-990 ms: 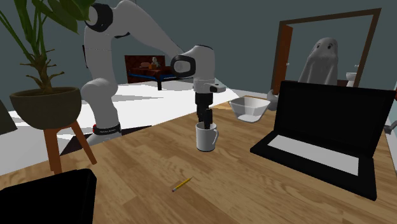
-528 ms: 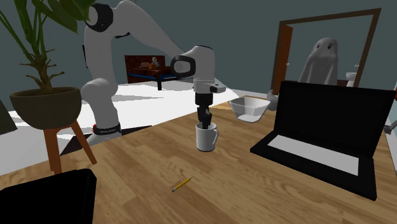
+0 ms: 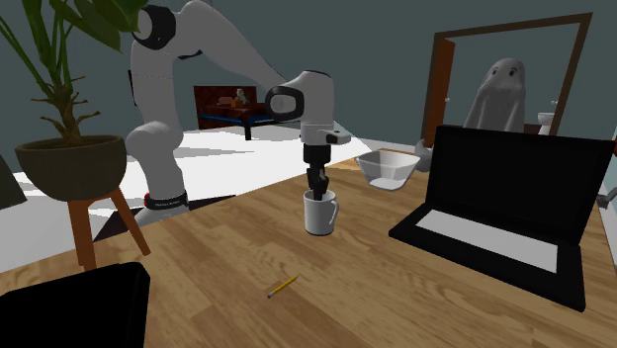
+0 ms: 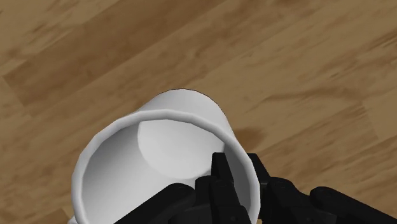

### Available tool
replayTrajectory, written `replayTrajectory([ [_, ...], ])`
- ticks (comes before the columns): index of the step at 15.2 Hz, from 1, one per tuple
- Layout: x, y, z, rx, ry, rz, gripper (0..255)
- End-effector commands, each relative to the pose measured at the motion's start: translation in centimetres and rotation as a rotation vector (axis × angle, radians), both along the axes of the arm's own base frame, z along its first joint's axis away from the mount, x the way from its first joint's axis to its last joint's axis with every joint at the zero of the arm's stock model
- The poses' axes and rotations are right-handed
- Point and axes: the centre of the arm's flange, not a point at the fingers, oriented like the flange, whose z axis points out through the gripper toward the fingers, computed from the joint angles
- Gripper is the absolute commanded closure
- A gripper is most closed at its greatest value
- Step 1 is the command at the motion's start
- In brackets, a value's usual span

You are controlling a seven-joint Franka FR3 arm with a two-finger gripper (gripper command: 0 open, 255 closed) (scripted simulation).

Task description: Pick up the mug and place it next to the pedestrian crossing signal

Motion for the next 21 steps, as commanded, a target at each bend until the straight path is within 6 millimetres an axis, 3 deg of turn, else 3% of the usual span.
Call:
replayTrajectory([
  [1,0.0,0.0,0.5,0.000,0.000,0.000,255],
  [21,0.0,0.0,11.1,0.000,0.000,0.000,255],
])
